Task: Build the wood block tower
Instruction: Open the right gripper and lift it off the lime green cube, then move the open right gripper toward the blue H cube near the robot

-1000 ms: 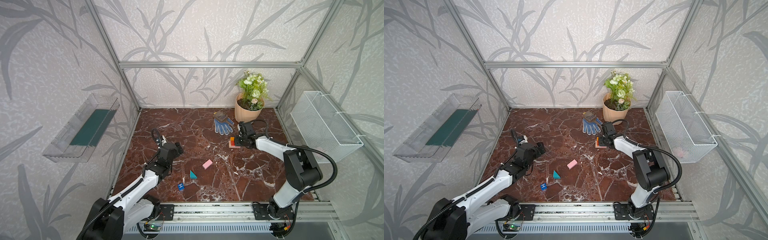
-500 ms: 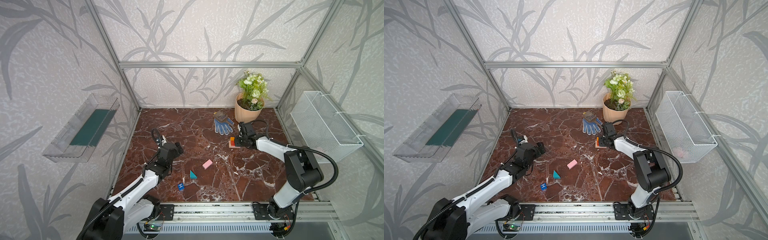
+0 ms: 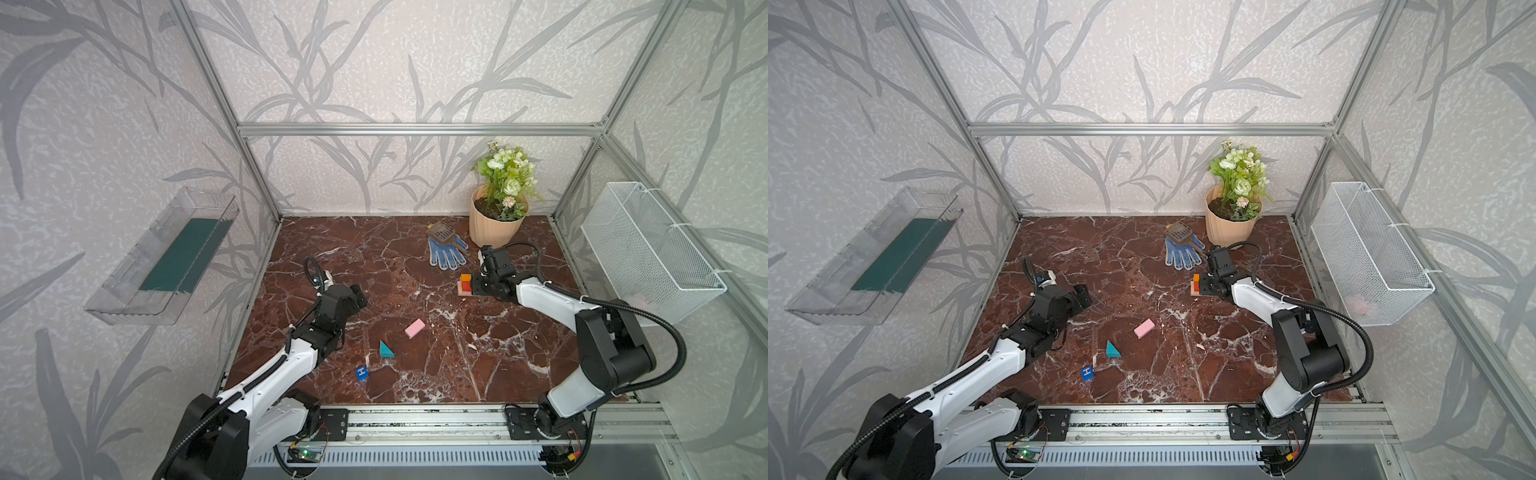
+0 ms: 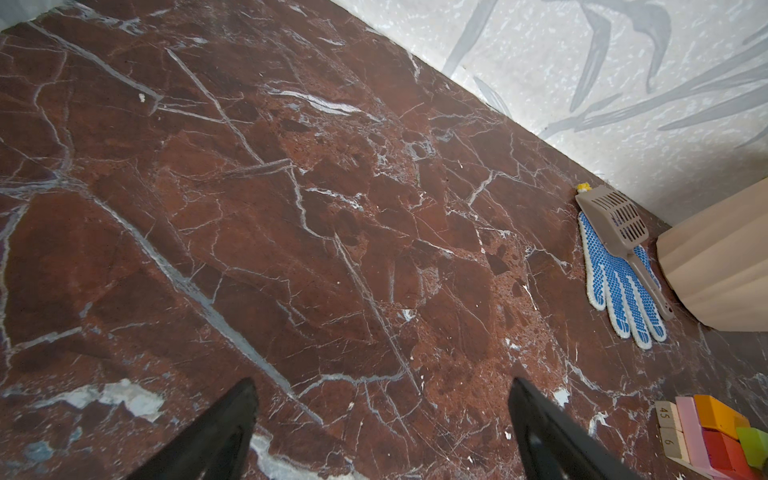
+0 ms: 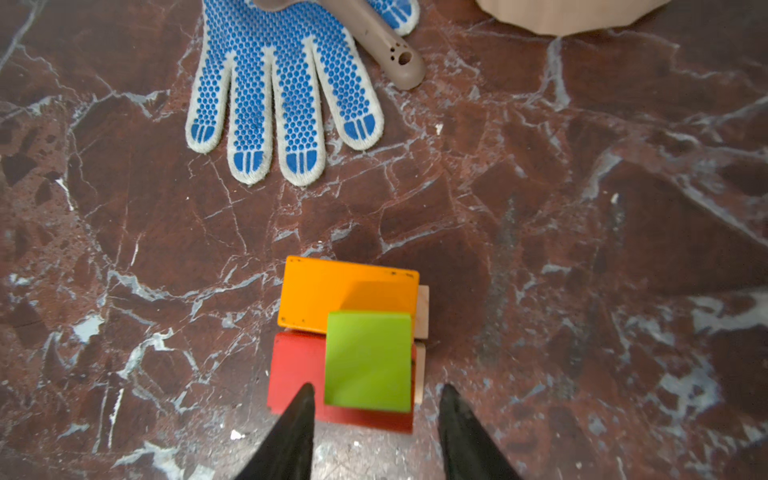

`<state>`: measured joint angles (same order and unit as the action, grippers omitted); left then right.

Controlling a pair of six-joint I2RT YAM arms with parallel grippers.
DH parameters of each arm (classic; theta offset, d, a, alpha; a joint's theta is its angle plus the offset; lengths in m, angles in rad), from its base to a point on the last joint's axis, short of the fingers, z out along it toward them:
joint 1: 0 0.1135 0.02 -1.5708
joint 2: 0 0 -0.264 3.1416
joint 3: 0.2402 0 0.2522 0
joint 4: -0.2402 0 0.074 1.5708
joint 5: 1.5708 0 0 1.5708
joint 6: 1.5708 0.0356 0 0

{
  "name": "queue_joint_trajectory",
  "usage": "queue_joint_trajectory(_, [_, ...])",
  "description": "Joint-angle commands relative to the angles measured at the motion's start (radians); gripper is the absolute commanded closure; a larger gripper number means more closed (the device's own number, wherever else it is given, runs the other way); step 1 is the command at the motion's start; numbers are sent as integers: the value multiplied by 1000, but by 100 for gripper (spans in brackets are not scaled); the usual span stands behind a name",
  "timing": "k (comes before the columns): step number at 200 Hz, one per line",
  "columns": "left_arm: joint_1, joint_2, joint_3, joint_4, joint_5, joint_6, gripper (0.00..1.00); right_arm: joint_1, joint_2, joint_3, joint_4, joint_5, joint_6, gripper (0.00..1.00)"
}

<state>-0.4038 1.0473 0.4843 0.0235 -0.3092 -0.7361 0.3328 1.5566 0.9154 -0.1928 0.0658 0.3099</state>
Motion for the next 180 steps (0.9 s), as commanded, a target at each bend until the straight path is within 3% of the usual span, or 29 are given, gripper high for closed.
queue_joint_trajectory(1, [5,-7,35,-26,-28,-13,5,11,-180,-43,-46,-4,27,47])
queue_joint_trajectory(19, [5,-23,29,-42,-60,-27,4,88,-366,-93,-80,25,28,38])
queue_joint_trajectory(38, [6,-49,13,-61,-116,-57,1,247,-539,-135,-117,98,49,31])
queue_joint_trajectory(63, [11,-90,0,-107,-201,-110,1,469,-629,-188,-96,157,139,29])
queue_joint_trajectory(81, [12,-116,-5,-145,-259,-141,1,635,-562,-193,-54,207,202,29])
queue_joint_trajectory(103, [15,-147,-22,-144,-291,-144,0,825,-377,-118,-27,273,207,25])
queue_joint_trajectory(139, [17,-200,-46,-120,-292,-119,0,1007,-132,90,-77,307,70,21])
queue_joint_trajectory(180, [19,-244,-81,-88,-314,-83,1,1190,-65,95,121,226,-206,24])
